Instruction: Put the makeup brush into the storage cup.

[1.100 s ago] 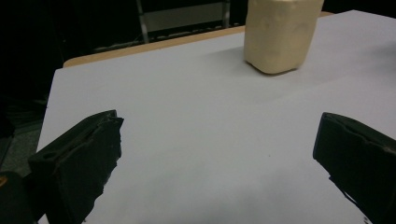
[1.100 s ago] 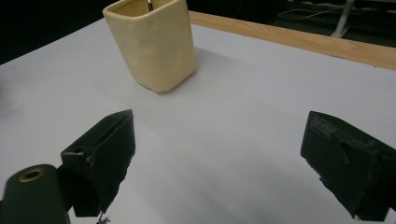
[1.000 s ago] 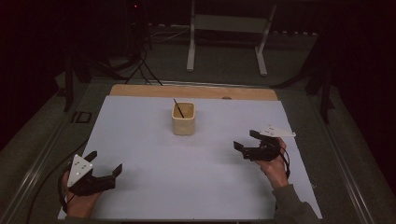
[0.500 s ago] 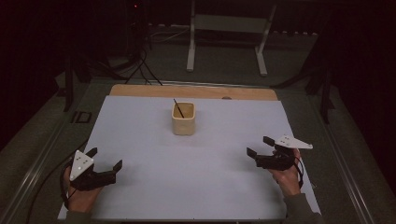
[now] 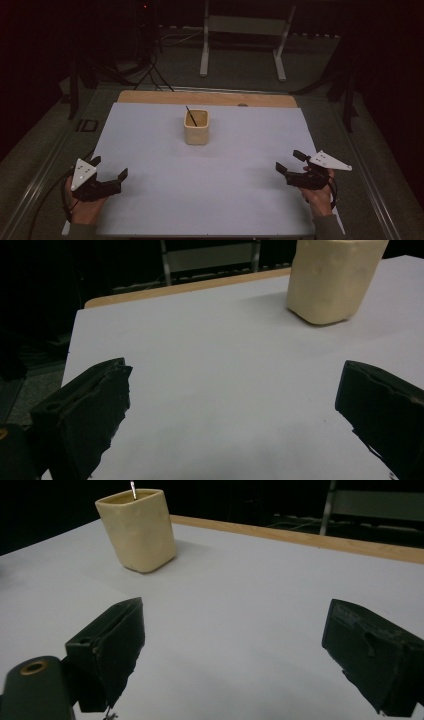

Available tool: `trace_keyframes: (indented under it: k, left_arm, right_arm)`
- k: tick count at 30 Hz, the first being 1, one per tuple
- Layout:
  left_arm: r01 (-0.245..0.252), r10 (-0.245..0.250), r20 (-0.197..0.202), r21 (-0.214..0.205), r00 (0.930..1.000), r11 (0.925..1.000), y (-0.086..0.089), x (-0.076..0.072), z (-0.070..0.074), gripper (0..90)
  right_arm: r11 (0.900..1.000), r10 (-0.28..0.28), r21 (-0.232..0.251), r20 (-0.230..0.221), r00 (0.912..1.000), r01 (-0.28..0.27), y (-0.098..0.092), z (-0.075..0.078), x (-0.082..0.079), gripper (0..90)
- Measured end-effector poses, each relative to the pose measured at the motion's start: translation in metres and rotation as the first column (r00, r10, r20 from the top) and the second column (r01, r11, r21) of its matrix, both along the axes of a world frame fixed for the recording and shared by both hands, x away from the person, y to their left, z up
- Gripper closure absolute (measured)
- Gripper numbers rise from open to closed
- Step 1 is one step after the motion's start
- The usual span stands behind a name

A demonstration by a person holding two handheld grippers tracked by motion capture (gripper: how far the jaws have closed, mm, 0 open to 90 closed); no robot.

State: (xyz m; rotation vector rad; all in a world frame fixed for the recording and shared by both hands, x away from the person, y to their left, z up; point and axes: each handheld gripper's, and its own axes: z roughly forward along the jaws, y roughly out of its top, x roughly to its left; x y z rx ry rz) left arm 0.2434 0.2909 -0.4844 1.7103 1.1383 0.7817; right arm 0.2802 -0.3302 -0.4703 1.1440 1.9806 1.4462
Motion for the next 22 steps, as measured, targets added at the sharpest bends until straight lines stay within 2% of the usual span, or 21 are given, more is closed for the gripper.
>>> trace_keyframes:
  k: [6,10,18,22]
  left_arm:
    - [0.002,-0.002,0.007,-0.010,1.0000,0.9999,0.003,-0.002,0.001,2.0]
    - [0.014,-0.013,0.010,-0.018,0.9999,0.9997,0.004,-0.004,0.001,2.0]
    - [0.054,-0.054,0.017,-0.007,0.9984,0.9985,-0.004,-0.009,0.002,2.0]
    - [0.060,-0.060,0.019,-0.004,0.9980,0.9982,-0.006,-0.009,0.003,2.0]
  right_arm:
    - [0.9999,0.009,0.009,0.015,0.9999,-0.009,-0.008,-0.003,-0.010,10.0]
    - [0.9997,0.025,-0.007,0.014,0.9996,-0.025,-0.009,-0.009,-0.016,10.0]
    - [0.9966,0.076,-0.031,0.017,0.9969,-0.076,0.007,-0.009,-0.017,10.0]
    - [0.9967,0.077,-0.029,0.020,0.9969,-0.076,0.007,-0.009,-0.018,10.0]
